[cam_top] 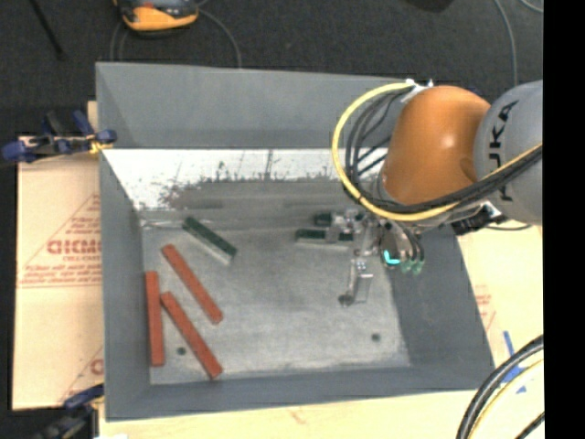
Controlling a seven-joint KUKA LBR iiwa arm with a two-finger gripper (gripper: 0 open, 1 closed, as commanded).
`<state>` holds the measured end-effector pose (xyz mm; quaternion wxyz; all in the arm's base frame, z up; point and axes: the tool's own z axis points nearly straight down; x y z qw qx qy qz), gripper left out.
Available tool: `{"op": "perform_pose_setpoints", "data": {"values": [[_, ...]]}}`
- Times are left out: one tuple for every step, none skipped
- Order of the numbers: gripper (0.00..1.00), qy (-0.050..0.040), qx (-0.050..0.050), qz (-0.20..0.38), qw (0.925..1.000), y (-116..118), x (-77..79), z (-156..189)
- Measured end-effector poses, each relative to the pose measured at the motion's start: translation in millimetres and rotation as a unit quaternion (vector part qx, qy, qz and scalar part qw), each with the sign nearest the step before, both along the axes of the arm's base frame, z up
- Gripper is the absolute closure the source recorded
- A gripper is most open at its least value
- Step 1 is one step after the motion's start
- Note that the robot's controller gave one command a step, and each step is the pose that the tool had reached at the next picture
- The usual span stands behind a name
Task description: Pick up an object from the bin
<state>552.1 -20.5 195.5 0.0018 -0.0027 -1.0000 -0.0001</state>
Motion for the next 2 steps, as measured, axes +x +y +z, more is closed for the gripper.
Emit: {"op": "perform_pose_setpoints", "data": {"values": [[0.00, -0.0041, 0.000, 0.000, 1.0000, 0, 1.7, 4], [0.00, -0.0053, -0.001, 0.038, 0.9992, 20, 50.8, -11]]}}
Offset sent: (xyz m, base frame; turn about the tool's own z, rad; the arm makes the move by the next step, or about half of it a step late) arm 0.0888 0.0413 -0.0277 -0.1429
